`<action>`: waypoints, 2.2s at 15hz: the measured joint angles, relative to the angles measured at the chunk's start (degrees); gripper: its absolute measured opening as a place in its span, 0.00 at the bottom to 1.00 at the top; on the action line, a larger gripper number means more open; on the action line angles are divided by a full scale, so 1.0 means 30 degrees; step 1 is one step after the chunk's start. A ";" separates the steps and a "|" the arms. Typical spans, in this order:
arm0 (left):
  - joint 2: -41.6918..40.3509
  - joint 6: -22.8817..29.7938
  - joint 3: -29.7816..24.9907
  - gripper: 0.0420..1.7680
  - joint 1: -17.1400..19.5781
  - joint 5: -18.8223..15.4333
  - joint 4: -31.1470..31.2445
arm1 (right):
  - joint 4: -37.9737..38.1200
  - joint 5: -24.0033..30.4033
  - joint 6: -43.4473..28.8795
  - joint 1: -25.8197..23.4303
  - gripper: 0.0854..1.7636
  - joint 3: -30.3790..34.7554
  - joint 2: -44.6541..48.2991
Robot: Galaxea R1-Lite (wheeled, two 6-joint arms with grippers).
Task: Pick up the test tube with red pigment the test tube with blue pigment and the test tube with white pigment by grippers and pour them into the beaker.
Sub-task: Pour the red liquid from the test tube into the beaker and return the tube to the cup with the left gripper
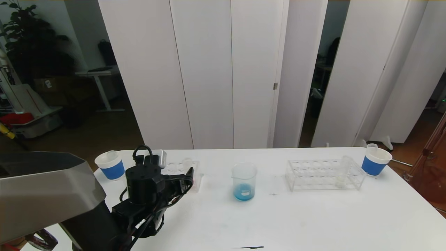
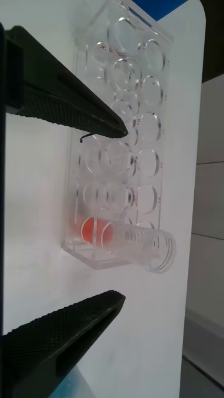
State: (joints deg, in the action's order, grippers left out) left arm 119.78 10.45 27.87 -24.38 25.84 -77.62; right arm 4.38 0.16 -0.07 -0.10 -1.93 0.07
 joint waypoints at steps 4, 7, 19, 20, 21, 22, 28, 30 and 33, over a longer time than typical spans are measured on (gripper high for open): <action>0.0683 -0.0004 0.1073 0.99 0.0098 -0.0065 0.0085 | -0.0008 0.0000 0.0016 0.0000 0.99 0.0000 0.0000; 0.1280 -0.0004 0.1755 0.99 0.0219 -0.0098 0.0130 | 0.0000 -0.0008 0.0016 -0.0004 0.99 0.0000 0.0000; 0.3454 0.0163 0.4214 0.99 0.0951 -0.0264 0.0248 | 0.0000 0.0000 0.0008 0.0000 0.99 0.0000 0.0000; 0.3556 0.0175 0.4389 0.99 0.1008 -0.0313 0.0276 | 0.0000 0.0000 0.0016 0.0000 0.99 0.0000 0.0000; 0.3641 0.0219 0.4571 0.99 0.1036 -0.0419 0.0268 | 0.0000 0.0000 0.0008 0.0000 0.99 0.0000 0.0000; 0.3722 0.0256 0.4710 0.99 0.1073 -0.0475 0.0276 | 0.0000 -0.0008 0.0016 0.0000 0.99 0.0000 0.0000; 0.4019 0.0146 0.4925 0.24 0.1089 -0.0805 0.0256 | -0.0008 0.0000 0.0008 0.0000 0.99 0.0000 0.0000; 0.4035 0.0191 0.4832 0.40 0.1126 -0.1057 0.0248 | -0.0008 0.0000 0.0016 -0.0012 0.99 0.0000 0.0000; 0.4027 0.0199 0.4787 0.34 0.1126 -0.1130 0.0293 | -0.0008 0.0000 0.0016 0.0008 0.99 0.0000 0.0000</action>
State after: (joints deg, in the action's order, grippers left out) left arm 131.87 11.04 42.23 -21.00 22.46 -76.74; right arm 4.35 0.16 -0.02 -0.07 -1.93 0.07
